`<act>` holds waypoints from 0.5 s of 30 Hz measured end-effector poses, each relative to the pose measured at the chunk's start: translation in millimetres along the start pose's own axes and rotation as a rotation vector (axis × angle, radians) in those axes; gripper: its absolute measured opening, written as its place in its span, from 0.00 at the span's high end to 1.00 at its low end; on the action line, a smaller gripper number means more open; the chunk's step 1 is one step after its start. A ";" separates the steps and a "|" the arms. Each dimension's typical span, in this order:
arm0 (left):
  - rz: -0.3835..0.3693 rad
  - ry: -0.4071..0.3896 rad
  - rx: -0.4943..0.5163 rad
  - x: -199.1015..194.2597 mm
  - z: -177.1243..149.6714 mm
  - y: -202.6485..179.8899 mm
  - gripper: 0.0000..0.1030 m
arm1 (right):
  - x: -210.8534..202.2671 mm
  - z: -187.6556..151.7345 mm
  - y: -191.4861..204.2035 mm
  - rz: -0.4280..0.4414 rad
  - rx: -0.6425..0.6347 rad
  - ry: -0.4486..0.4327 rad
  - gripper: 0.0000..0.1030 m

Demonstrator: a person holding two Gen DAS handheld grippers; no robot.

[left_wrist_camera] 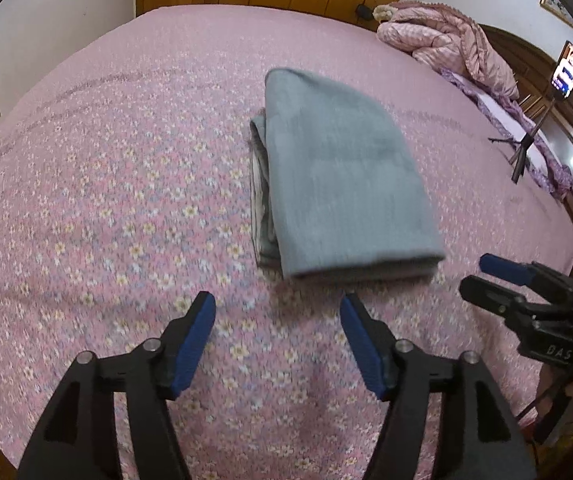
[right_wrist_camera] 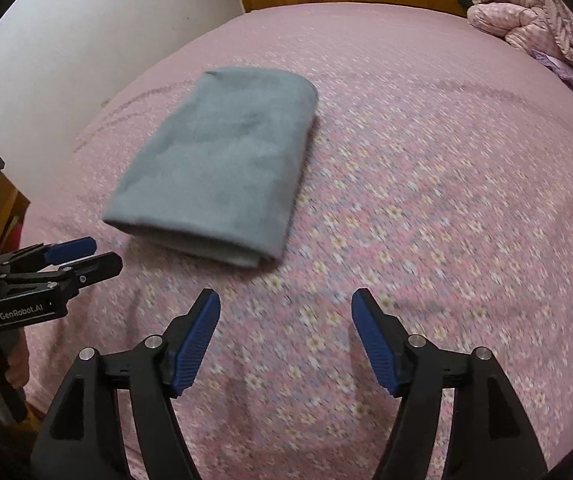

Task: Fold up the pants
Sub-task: 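Open both tools and pull them back from the folded pants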

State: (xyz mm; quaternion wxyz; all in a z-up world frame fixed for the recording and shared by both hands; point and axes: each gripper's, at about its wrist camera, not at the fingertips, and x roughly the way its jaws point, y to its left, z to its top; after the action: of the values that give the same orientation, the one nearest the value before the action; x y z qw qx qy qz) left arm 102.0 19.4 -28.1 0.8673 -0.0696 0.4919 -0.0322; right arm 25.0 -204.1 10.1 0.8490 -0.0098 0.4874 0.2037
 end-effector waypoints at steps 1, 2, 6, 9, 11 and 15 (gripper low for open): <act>0.003 0.010 -0.003 3.0 -2.4 -0.7 0.32 | 1.1 -2.5 -1.3 -0.011 0.003 0.002 0.30; 0.003 0.021 -0.006 5.6 -2.6 -0.1 0.31 | 2.9 -5.2 -2.9 -0.024 0.006 0.005 0.30; 0.008 0.044 -0.011 17.0 -8.1 -2.6 0.27 | 13.4 -10.2 -3.8 -0.082 0.000 0.014 0.29; 0.041 0.053 -0.002 24.1 -9.6 -6.0 0.23 | 22.5 -15.0 -0.4 -0.117 -0.019 0.030 0.28; 0.059 0.061 0.002 29.0 -10.1 -8.4 0.21 | 25.3 -17.4 4.3 -0.140 -0.042 0.020 0.26; 0.085 0.060 0.020 35.0 -9.0 -15.4 0.17 | 29.6 -19.0 8.6 -0.152 -0.047 0.010 0.19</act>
State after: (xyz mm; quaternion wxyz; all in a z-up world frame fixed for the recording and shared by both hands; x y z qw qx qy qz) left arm 112.5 -1.0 -60.0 0.8533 -0.0390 0.5199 -0.0023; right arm 19.5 -190.3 -22.9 0.8592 -0.0675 0.4845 0.1500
